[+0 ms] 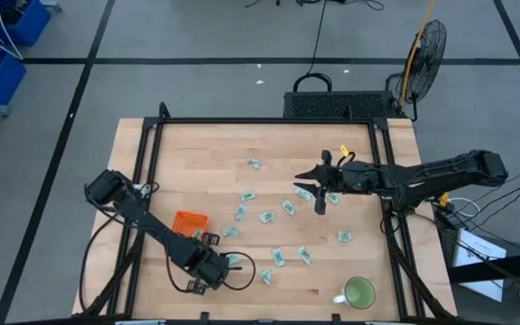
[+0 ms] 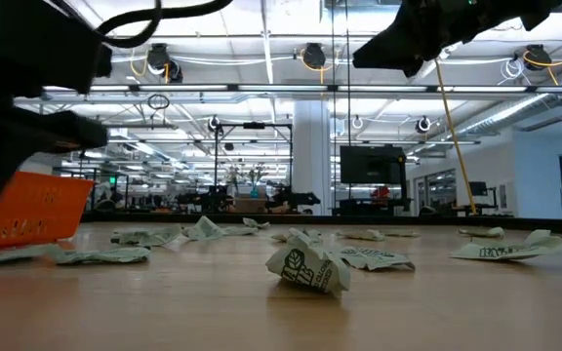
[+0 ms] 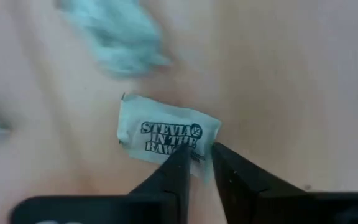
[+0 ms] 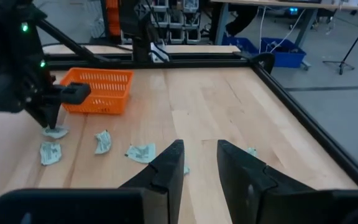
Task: Pick and place Stevia / Truvia into bins
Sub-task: Put the white stevia packet into the orange bin
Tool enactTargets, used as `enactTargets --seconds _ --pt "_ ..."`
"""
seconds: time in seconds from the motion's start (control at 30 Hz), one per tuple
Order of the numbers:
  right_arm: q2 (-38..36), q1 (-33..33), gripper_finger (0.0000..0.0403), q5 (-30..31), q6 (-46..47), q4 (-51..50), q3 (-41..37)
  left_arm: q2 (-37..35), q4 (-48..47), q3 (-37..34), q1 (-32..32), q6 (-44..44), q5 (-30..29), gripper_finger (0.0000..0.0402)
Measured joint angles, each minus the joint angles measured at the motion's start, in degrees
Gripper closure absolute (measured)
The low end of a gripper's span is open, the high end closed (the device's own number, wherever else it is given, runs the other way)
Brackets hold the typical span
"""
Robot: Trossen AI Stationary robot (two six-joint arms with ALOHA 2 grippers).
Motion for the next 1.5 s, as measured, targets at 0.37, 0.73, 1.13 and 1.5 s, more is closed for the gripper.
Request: enactTargets --seconds 0.37,0.73,1.13,1.5 --pt "0.0 0.02 0.0314 0.04 -1.26 -0.02 -0.01 -15.68 -1.8 1.2 2.68 1.66 -12.34 0.0398" --pt "0.0 0.02 0.0314 0.04 -1.25 -0.96 0.02 -25.75 -30.06 -0.29 4.18 -31.57 -5.71 0.0398" --pt "0.04 0.02 0.0314 -0.09 2.17 -0.21 -3.5 -25.24 -20.52 -12.09 6.67 -29.86 -1.23 0.0396" --pt "0.04 0.02 0.0314 -0.11 3.31 1.66 -4.75 -25.22 -11.59 -18.94 10.54 -21.91 1.2 0.0335"
